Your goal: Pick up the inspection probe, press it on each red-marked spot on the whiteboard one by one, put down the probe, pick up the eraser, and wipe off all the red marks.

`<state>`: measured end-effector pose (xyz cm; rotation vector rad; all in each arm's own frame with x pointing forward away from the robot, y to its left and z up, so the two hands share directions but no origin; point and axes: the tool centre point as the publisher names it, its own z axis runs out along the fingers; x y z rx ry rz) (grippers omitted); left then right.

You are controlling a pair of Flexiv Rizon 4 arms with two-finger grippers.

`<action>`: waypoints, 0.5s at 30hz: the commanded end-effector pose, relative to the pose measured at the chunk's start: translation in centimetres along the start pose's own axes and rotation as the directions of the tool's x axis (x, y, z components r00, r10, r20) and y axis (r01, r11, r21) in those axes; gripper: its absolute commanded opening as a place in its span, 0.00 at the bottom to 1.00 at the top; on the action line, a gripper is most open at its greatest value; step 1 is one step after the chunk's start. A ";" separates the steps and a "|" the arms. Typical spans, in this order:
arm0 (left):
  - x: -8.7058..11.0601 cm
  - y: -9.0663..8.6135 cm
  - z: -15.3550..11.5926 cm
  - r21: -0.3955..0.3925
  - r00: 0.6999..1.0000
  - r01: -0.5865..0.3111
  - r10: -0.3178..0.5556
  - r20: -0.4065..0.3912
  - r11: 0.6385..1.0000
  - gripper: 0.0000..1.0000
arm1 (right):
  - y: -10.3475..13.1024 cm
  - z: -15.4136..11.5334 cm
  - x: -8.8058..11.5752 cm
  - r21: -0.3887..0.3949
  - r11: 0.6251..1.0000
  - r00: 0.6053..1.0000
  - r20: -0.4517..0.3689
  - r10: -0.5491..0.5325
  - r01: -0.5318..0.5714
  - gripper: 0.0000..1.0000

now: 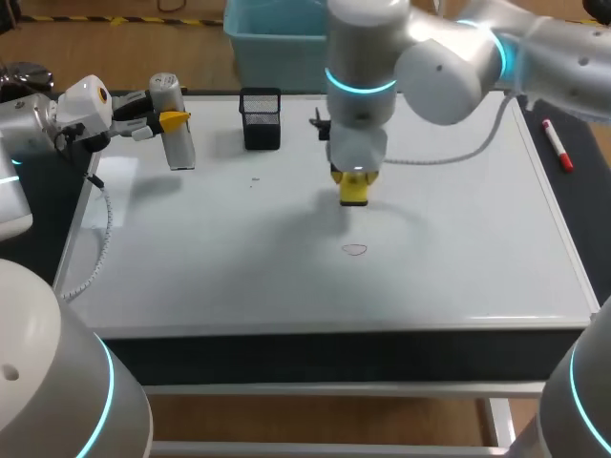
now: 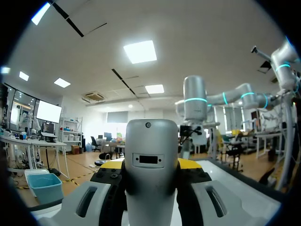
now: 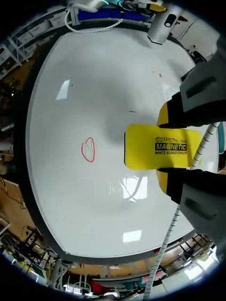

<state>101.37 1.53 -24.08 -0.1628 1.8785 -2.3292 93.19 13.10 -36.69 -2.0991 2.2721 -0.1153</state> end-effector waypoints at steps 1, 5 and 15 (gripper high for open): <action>-0.1 0.0 0.0 0.002 1.000 0.000 0.000 -0.003 1.000 0.00 | -0.4 -0.6 2.8 0.001 1.000 0.999 0.034 0.027 -0.027 0.00; -0.1 0.0 0.0 0.002 1.000 0.000 0.000 -0.003 1.000 0.00 | -1.1 -0.7 5.0 0.009 0.998 0.998 0.005 0.069 -0.069 0.00; -0.1 0.0 0.0 0.002 1.000 0.000 0.000 -0.003 1.000 0.00 | -2.7 -0.2 11.0 -0.001 0.980 0.980 -0.011 0.201 -0.201 0.00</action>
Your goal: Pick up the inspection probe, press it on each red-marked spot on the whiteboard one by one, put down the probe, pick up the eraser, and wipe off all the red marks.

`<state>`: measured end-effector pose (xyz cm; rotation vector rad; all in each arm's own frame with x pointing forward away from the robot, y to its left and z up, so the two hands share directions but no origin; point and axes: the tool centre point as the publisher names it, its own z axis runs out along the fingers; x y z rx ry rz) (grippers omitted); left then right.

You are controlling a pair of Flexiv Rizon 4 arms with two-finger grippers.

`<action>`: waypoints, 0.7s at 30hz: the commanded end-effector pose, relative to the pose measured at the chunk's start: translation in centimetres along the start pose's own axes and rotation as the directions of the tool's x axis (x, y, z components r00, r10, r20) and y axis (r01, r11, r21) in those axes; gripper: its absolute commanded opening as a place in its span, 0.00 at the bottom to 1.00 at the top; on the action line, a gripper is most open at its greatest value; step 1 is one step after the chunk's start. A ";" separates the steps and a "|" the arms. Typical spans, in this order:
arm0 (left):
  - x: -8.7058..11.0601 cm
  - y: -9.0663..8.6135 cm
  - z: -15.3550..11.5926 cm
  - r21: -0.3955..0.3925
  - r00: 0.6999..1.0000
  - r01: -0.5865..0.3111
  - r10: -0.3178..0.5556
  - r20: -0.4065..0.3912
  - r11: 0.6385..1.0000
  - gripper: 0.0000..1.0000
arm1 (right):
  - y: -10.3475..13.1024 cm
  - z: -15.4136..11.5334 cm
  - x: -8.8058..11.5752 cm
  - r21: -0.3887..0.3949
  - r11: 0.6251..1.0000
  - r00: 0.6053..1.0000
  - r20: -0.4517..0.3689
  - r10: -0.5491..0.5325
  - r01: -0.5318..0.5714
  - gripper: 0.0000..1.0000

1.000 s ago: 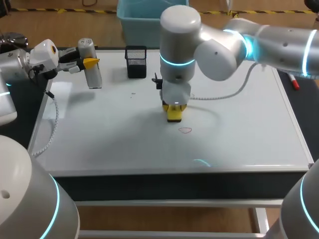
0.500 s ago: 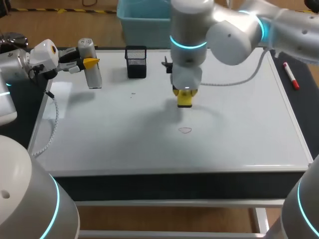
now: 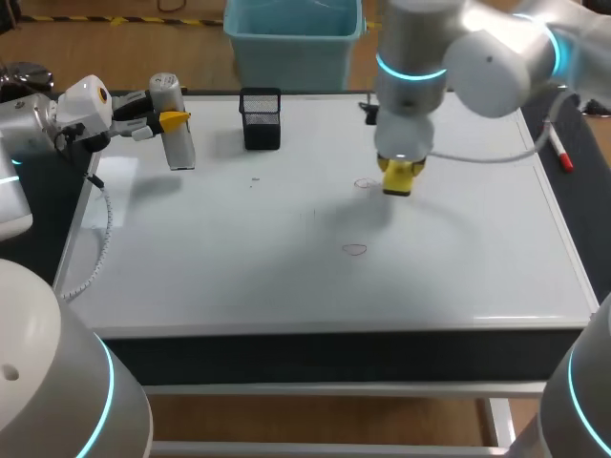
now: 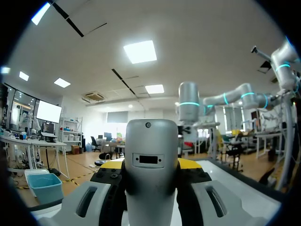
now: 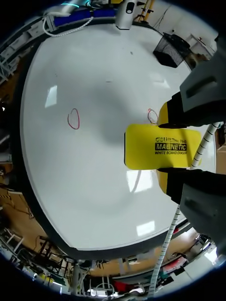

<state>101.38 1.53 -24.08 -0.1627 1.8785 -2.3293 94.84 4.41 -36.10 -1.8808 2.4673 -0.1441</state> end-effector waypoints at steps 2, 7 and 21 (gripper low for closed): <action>-0.1 0.0 0.0 0.002 1.000 0.000 0.000 -0.003 1.000 0.00 | -1.3 0.4 3.6 -0.021 0.999 0.999 0.027 0.039 -0.038 0.00; -0.1 0.0 0.0 0.002 1.000 0.000 0.000 -0.003 1.000 0.00 | -2.6 1.0 6.3 -0.030 0.997 0.997 0.021 0.076 -0.075 0.00; -0.1 0.0 0.0 0.002 1.000 0.000 0.000 -0.003 1.000 0.00 | -6.1 2.7 13.9 -0.064 0.973 0.975 -0.004 0.224 -0.223 0.00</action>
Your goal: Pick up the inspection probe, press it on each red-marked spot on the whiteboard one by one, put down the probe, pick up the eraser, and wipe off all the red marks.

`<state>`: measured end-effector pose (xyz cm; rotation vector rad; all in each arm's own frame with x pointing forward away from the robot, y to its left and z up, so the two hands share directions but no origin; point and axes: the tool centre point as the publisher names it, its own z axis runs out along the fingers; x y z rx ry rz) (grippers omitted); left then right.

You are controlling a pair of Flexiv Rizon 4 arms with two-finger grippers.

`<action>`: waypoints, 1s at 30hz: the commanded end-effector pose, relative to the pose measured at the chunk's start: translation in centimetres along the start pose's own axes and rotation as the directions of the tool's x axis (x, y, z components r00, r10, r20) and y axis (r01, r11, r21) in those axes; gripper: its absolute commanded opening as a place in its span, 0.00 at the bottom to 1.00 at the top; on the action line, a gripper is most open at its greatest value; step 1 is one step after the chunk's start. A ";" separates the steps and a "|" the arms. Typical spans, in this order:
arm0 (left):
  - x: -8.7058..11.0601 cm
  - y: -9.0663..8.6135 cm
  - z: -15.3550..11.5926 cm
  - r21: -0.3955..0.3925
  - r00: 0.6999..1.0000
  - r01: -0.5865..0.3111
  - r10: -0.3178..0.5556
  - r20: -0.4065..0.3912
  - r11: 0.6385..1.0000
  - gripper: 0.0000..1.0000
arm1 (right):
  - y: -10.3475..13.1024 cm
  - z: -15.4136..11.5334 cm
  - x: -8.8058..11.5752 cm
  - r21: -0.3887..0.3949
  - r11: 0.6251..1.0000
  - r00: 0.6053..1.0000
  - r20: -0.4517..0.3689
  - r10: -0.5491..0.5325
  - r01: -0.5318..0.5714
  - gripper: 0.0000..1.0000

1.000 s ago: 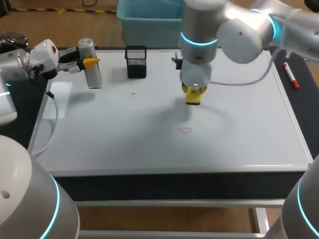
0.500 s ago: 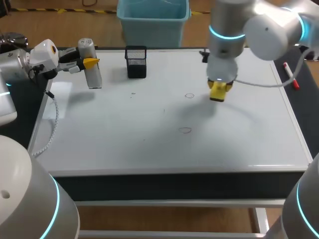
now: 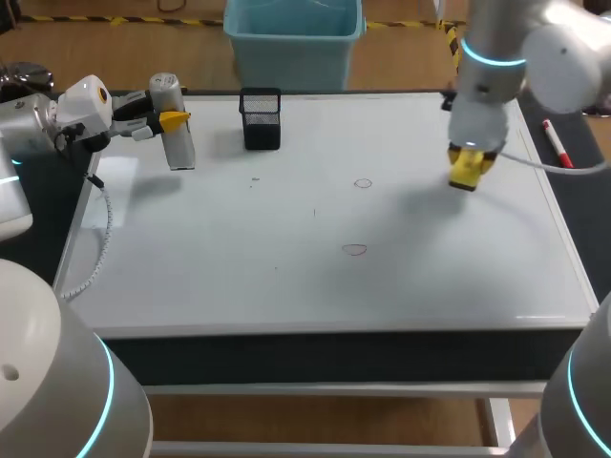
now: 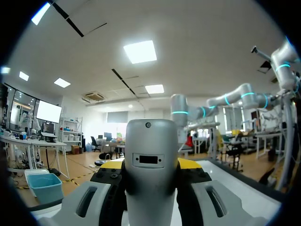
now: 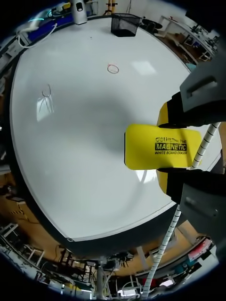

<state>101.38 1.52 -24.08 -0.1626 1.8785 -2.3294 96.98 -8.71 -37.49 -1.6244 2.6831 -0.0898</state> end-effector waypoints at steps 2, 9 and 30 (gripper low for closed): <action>-0.1 0.0 0.0 0.002 1.000 0.000 0.000 -0.003 1.000 0.00 | -1.6 0.7 2.4 -0.023 0.999 0.999 0.010 0.033 -0.033 0.00; -0.1 0.0 0.0 0.002 1.000 0.000 0.000 -0.003 1.000 0.00 | -2.5 1.1 4.0 -0.032 0.998 0.998 0.020 0.062 -0.062 0.00; -0.1 0.0 0.0 0.002 1.000 0.000 0.000 -0.003 1.000 0.00 | -2.9 1.2 4.7 -0.040 0.995 0.995 0.037 0.094 -0.093 0.00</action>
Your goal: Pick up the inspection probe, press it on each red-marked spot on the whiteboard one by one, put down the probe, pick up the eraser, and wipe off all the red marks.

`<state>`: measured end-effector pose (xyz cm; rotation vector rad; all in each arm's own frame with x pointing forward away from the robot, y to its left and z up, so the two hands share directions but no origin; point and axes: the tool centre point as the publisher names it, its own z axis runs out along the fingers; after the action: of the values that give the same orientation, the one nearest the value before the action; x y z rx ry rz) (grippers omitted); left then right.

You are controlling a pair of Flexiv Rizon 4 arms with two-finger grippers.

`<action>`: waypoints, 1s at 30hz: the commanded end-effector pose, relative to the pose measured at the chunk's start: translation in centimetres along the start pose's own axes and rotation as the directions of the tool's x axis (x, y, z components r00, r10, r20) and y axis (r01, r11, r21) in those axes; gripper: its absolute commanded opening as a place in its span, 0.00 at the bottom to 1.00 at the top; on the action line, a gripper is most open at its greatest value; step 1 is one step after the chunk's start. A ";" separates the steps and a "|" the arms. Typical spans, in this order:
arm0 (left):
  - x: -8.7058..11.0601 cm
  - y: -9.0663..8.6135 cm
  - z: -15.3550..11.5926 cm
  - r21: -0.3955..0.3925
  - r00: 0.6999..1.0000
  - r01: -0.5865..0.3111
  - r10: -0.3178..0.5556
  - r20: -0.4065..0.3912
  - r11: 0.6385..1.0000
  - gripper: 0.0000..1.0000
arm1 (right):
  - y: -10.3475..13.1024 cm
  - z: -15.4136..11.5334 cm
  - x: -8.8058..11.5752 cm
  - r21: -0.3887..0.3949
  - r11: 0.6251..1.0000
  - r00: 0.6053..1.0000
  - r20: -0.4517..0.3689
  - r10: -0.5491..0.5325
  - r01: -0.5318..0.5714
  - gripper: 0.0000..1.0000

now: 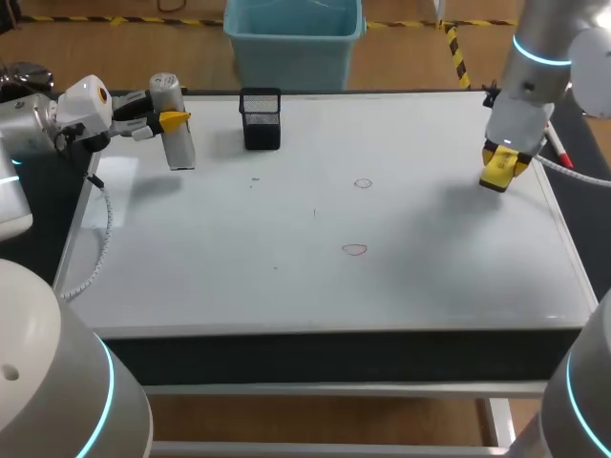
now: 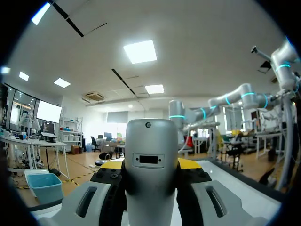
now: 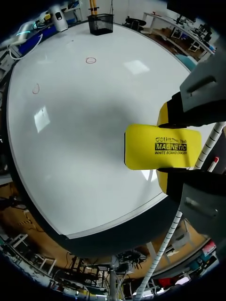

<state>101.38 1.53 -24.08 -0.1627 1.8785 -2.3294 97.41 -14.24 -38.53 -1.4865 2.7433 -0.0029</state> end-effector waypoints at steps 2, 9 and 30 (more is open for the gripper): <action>-0.1 0.0 0.0 0.002 1.000 0.000 0.000 -0.003 1.000 0.00 | -0.1 -0.1 0.1 0.001 1.000 1.000 -0.002 -0.002 0.002 0.00; 2.7 0.1 2.3 0.006 0.999 -0.038 0.038 -0.032 0.999 0.00 | -0.1 -0.1 0.1 0.001 1.000 1.000 -0.002 -0.002 0.002 0.00; 10.3 1.3 16.6 0.075 0.996 -0.041 0.046 -0.078 0.996 0.00 | -0.1 -0.1 0.1 0.001 1.000 1.000 -0.002 -0.002 0.002 0.00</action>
<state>93.96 -13.90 -22.51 -0.0064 1.8175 -2.4162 97.31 -14.28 -38.51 -1.4865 2.7418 -0.0046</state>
